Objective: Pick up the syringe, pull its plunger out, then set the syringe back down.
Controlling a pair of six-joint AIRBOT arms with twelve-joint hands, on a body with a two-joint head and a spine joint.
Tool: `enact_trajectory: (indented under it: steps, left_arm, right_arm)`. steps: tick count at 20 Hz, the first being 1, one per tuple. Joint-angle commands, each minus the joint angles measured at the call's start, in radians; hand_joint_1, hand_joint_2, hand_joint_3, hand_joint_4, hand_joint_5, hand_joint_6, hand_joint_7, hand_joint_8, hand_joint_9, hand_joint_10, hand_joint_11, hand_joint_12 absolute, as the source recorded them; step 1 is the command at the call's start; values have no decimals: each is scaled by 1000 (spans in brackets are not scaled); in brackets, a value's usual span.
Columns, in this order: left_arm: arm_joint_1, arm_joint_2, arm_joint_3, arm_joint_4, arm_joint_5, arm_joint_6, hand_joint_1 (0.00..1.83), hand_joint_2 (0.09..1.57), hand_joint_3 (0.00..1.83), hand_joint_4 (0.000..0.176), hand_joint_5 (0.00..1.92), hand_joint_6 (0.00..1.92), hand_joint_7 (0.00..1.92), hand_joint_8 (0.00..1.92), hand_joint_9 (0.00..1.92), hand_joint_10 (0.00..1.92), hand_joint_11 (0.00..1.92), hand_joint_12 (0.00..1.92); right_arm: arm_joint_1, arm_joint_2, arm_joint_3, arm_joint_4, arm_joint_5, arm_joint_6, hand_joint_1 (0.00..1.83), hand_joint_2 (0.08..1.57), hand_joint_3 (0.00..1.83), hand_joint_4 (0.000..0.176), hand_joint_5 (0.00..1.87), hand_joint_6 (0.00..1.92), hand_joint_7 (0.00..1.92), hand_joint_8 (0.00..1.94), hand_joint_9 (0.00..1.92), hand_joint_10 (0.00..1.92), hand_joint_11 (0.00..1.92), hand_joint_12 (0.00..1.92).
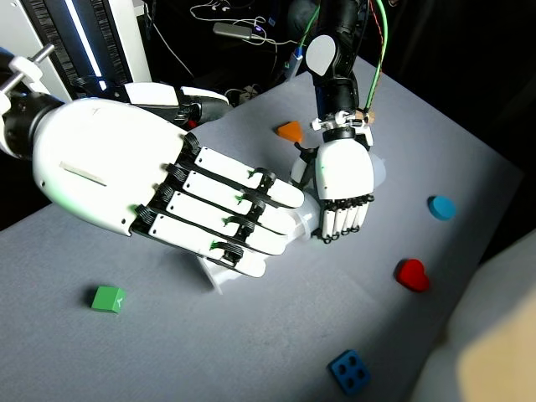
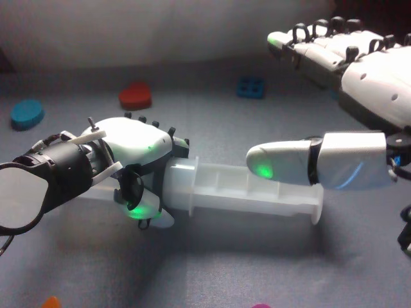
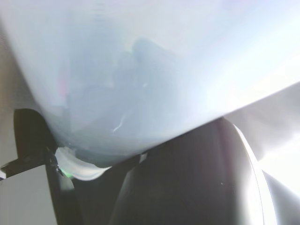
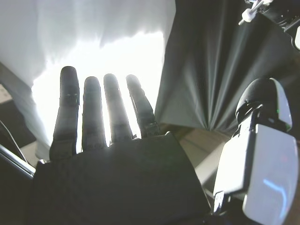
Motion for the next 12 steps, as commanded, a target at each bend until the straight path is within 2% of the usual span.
enact_trajectory:
  steps: [1,7,9,10,11,12]
  left_arm:
    - [-14,-3,7,49,63,10,1477,1208,0,0,735,1143,712,1352,681,1498,713,1709]
    - [-16,-18,9,54,20,10,1476,1215,1,0,708,1166,739,1349,649,1515,682,1744]
    - [-17,-33,12,54,31,10,1472,1217,1,0,709,1226,753,1304,638,1490,661,1766]
    - [-18,-38,14,54,31,10,1362,1231,0,0,708,1303,775,1300,646,1550,567,1514]
    - [-21,-47,16,54,39,10,1333,1246,2,0,654,1377,760,1318,650,1583,519,1422]
    - [-21,-52,18,54,41,10,1174,1267,0,0,625,1440,768,1375,587,1122,486,1357]
  right_arm:
    - [9,-1,-9,-52,98,5,71,819,0,22,0,0,0,0,0,0,0,523]
    - [2,-12,-32,-47,114,5,74,824,2,20,0,0,0,0,0,0,0,537]
    - [-2,-14,-32,-47,112,5,74,824,2,20,0,0,0,0,0,0,0,540]
    - [-2,-14,-32,-47,111,5,74,824,2,20,0,0,0,0,0,0,0,540]
    - [-2,-13,-32,-47,108,4,75,824,2,20,0,0,0,0,0,0,0,540]
    - [-2,-13,-31,-47,106,3,75,825,2,20,0,0,0,0,0,0,0,540]
